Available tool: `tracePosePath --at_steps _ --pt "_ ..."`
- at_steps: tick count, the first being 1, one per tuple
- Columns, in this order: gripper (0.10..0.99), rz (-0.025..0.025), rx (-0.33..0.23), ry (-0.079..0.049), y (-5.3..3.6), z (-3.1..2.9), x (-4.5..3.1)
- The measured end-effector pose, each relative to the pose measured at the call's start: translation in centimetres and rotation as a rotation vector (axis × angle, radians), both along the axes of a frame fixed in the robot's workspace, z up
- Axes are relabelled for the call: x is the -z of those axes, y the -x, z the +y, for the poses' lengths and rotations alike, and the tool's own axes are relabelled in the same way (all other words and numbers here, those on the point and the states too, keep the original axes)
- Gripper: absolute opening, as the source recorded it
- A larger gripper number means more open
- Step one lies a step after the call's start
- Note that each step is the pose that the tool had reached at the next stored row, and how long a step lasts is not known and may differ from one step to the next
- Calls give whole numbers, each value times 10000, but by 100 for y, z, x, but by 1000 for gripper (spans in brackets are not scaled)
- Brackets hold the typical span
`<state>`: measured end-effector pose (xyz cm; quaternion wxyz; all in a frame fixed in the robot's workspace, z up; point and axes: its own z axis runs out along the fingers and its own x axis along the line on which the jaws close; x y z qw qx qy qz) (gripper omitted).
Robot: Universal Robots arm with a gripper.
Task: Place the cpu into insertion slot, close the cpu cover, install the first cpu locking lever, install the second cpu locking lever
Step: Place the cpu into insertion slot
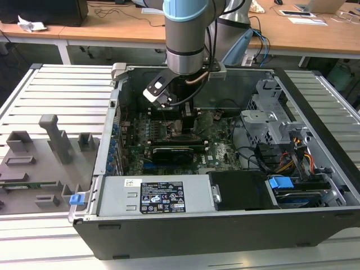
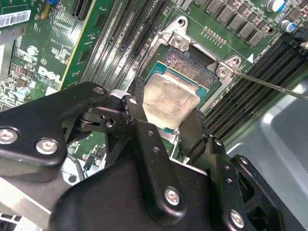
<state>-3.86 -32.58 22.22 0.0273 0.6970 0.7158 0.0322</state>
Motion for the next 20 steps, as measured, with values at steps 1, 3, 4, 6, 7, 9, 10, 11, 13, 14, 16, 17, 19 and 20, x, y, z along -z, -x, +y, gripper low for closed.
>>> tracePosePath --at_steps 1,3,4,6,7,9,10,11,13,14,16,17,19,20 --pt "537 -1 1 -1 1 0 4" --pt "537 0 0 -1 1 0 6" --pt "537 -1 1 -1 1 0 8" --pt "537 -1 1 -2 2 0 11" --pt "537 -2 1 -3 2 0 14" --pt "537 -1 1 -3 2 1 21" --pt "537 -1 1 -1 2 0 25" --pt "537 -1 0 -1 2 1 29" --pt "537 1 1 1 5 1 33" --pt "537 0 0 -1 5 1 34" --pt "537 0 1 -1 6 2 35" --pt "537 -1 1 -2 7 2 35" --pt "537 -1 2 -2 10 3 35" --pt "537 0 3 -2 13 4 35"
